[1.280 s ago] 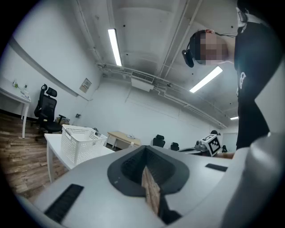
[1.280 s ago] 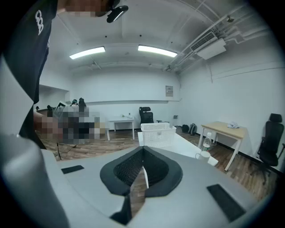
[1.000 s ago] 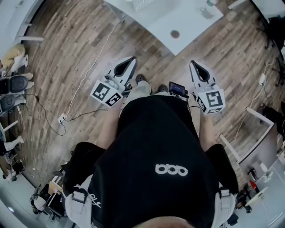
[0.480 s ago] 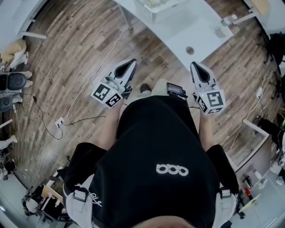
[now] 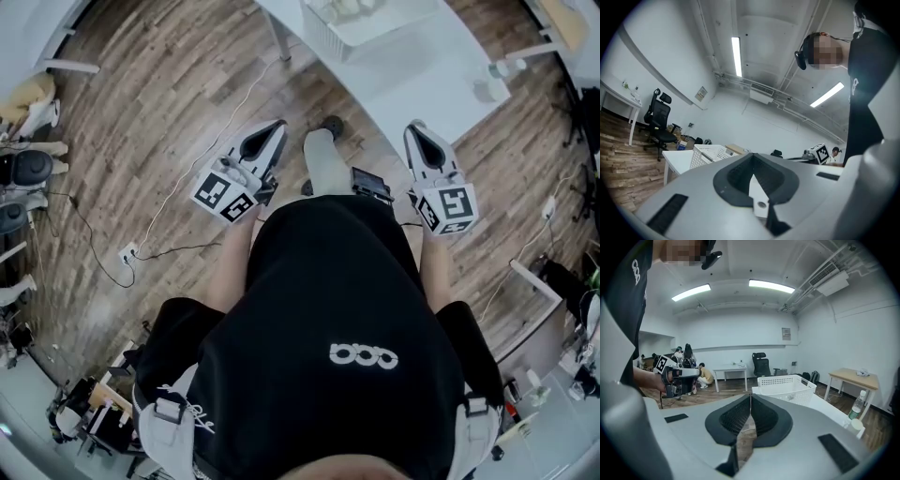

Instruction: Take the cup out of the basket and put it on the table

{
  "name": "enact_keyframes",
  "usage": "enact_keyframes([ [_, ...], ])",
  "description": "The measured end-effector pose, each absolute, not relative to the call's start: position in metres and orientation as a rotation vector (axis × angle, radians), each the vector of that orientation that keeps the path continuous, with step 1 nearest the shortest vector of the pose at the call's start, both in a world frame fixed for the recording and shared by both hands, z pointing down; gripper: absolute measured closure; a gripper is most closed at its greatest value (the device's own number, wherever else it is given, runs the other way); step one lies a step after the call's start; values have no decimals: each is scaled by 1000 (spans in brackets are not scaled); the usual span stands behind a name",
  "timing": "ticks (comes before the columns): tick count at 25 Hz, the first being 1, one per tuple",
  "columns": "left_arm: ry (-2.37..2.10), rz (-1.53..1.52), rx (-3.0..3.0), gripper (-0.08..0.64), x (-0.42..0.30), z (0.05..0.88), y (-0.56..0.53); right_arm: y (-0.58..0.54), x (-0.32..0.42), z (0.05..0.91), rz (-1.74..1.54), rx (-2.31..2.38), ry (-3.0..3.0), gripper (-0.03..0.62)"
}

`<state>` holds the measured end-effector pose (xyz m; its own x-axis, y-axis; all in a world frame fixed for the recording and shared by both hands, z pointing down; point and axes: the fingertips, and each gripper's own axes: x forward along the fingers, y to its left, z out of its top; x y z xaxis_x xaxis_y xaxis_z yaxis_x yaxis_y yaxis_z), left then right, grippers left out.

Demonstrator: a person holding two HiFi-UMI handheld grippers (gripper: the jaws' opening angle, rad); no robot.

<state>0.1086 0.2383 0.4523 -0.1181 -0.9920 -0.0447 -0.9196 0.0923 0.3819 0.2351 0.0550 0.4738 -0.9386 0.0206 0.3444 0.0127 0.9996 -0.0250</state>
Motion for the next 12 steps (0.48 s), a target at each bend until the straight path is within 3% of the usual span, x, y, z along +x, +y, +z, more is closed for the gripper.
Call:
enact_keyframes([
  [12, -2007, -371, 2040, 552, -34, 434, 120, -37, 95, 476, 96, 55, -2796, 566],
])
